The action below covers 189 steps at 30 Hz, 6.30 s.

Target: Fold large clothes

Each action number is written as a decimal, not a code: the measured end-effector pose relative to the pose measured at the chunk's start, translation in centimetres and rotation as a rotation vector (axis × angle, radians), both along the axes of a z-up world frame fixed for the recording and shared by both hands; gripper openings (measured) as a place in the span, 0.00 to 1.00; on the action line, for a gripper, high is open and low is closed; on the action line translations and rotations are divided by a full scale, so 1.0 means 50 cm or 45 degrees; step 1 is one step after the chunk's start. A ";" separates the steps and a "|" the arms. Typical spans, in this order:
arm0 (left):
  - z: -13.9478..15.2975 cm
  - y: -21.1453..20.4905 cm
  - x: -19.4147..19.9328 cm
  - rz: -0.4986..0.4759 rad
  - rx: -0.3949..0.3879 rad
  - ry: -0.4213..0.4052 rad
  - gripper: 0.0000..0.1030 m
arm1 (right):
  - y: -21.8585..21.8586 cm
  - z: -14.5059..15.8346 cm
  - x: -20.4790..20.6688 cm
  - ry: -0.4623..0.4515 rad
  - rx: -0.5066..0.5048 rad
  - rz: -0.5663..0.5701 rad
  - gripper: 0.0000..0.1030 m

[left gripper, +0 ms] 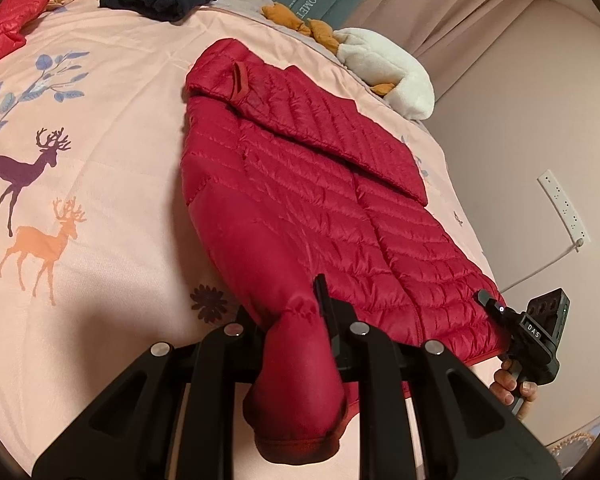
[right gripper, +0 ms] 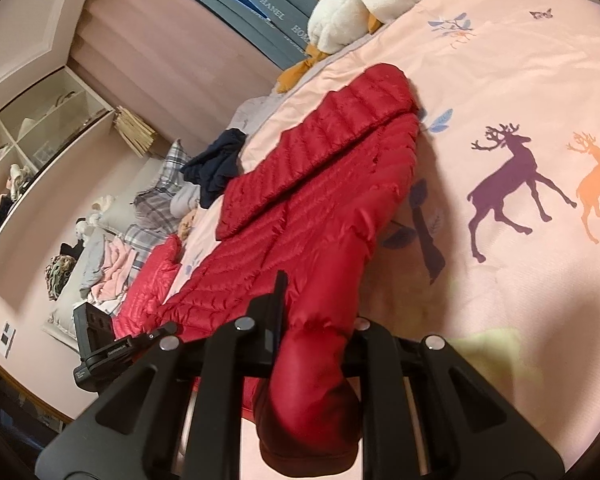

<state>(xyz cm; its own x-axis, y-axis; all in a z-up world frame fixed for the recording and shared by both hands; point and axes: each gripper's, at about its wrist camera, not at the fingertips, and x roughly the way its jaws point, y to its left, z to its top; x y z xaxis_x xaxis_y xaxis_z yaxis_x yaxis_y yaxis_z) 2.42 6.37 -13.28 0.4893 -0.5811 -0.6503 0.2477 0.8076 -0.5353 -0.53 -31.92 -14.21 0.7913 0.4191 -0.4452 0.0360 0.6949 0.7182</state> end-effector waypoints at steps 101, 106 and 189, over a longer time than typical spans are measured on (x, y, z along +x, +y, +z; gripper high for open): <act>0.197 0.102 0.031 -0.077 -0.320 -0.269 0.18 | -0.014 0.262 0.007 -0.304 -0.053 0.084 0.14; 0.197 0.106 0.062 -0.082 -0.356 -0.245 0.18 | -0.009 0.265 0.041 -0.266 -0.086 0.046 0.14; 0.117 -0.030 0.484 0.137 0.003 -0.074 0.18 | -0.100 0.119 0.376 -0.037 -0.191 -0.064 0.15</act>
